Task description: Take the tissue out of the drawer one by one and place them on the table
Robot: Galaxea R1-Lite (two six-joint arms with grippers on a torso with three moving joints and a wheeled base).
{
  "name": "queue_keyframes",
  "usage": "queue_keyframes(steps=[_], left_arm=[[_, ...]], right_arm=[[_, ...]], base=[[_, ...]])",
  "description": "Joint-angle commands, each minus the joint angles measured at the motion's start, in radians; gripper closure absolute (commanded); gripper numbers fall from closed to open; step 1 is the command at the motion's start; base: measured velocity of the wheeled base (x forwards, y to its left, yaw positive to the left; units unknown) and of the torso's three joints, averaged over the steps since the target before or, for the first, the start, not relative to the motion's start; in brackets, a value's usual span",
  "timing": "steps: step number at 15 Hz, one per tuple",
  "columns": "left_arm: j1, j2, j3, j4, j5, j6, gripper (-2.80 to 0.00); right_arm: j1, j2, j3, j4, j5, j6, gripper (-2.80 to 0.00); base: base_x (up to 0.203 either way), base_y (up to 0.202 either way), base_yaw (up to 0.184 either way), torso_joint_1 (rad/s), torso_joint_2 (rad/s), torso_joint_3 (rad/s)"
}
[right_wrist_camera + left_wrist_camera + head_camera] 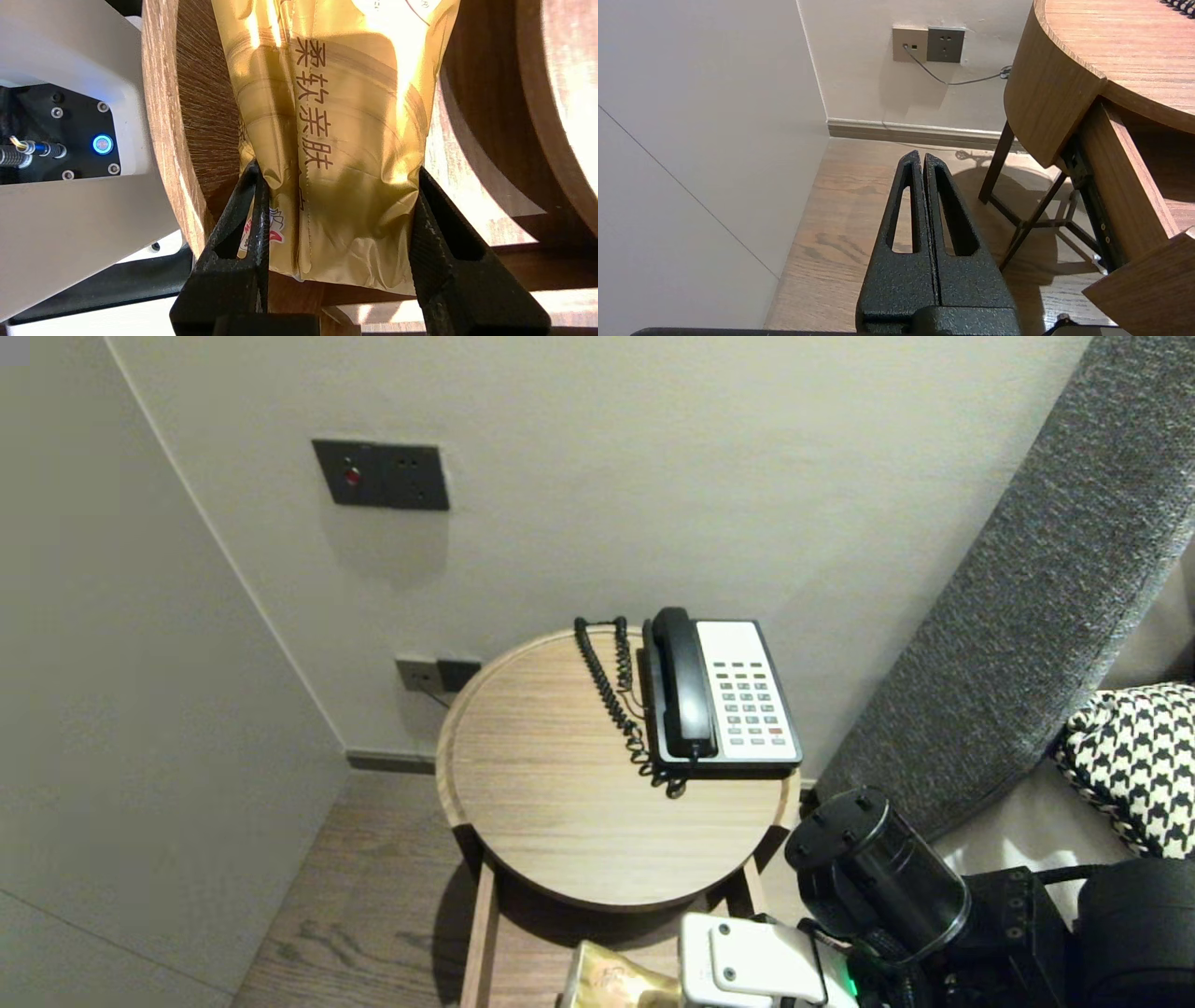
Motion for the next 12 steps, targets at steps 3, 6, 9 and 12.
queue_keyframes(steps=[3, 6, 9, 12], left_arm=[[0.000, 0.000, 0.000, 0.000, 0.001, 0.000, 0.00], [0.000, 0.000, 0.000, 0.000, 0.001, -0.001, 0.00], [0.000, 0.000, 0.000, 0.000, 0.001, 0.000, 0.00], [0.001, 0.000, 0.000, 0.000, 0.001, 0.000, 0.00]], right_arm=[[-0.004, -0.029, -0.025, -0.001, 0.000, 0.003, 0.00], [-0.017, -0.051, -0.050, 0.028, 0.000, 0.007, 0.00], [-0.022, -0.071, -0.097, 0.093, 0.000, 0.008, 0.00], [-0.048, -0.067, -0.148, 0.095, -0.001, 0.009, 0.00]], base=[[0.000, 0.000, 0.000, 0.000, 0.00, 0.000], [0.000, 0.000, 0.000, 0.000, 0.00, 0.000], [0.000, 0.000, 0.000, 0.000, 0.00, 0.000], [0.000, 0.000, 0.000, 0.000, 0.00, 0.000]])
